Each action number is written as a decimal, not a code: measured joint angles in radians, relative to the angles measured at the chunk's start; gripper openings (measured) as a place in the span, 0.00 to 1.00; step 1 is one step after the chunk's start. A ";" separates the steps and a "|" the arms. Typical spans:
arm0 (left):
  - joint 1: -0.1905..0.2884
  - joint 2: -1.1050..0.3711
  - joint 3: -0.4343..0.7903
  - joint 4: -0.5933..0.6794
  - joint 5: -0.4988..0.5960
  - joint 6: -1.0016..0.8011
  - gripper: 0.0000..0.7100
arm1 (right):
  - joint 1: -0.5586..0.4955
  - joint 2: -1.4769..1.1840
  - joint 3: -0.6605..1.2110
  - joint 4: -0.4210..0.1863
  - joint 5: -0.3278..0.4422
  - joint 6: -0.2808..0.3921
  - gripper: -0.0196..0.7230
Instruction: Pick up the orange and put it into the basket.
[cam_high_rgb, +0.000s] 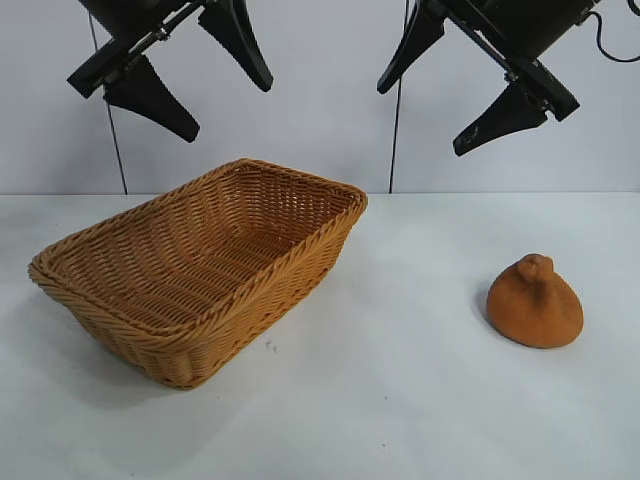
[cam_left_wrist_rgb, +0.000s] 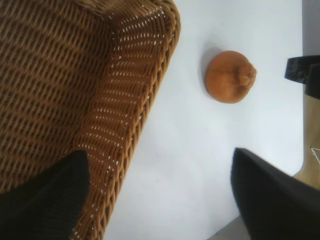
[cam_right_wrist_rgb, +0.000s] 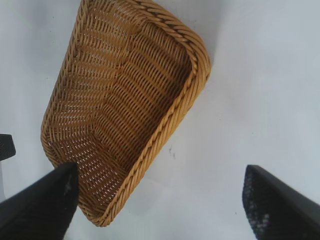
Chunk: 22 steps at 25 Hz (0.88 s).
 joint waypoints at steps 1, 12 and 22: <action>0.000 0.000 0.000 0.000 0.000 0.000 0.78 | 0.000 0.000 0.000 0.000 0.000 0.000 0.85; 0.000 0.000 0.000 0.000 0.000 0.005 0.78 | 0.000 0.000 0.000 0.000 0.000 0.000 0.85; 0.000 0.000 0.000 0.000 -0.039 0.000 0.78 | 0.000 0.000 0.000 0.000 0.000 0.000 0.85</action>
